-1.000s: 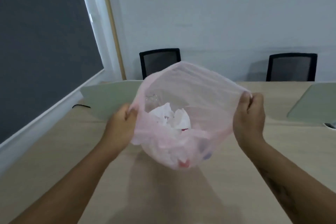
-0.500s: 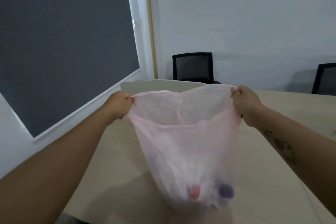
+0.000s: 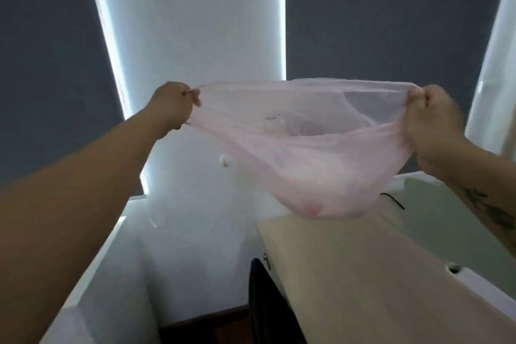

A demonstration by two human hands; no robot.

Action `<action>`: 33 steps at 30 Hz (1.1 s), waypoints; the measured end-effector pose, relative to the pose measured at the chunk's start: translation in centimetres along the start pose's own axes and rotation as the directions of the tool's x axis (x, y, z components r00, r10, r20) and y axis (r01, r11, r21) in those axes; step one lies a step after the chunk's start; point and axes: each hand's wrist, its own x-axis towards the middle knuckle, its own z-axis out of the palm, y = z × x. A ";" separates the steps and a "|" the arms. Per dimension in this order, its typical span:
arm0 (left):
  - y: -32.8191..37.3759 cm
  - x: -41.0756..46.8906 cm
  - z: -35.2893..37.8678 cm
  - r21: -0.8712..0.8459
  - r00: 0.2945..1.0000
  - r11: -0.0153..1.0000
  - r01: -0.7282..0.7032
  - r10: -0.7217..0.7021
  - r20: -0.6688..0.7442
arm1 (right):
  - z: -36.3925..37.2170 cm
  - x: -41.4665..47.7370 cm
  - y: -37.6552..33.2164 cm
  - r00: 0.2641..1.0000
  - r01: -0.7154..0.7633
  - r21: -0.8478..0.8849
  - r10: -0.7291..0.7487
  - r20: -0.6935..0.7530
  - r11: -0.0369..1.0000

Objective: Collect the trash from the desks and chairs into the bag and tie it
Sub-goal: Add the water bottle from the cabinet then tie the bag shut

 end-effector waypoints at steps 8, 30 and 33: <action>-14.6 -8.5 -27.0 0.134 0.891 0.935 0.329 -0.261 -0.370 | 21.2 -11.5 -17.2 0.920 0.087 0.414 -0.233 0.317 0.906; -54.7 -14.7 -56.7 0.031 0.393 0.718 0.695 -0.344 -0.853 | 65.9 -54.2 -42.5 0.446 -0.284 0.544 -0.394 0.804 0.789; -59.0 -12.1 -57.4 0.075 0.370 0.696 0.714 -0.284 -0.885 | 72.6 -54.7 -43.7 0.460 -0.300 0.570 -0.407 0.789 0.765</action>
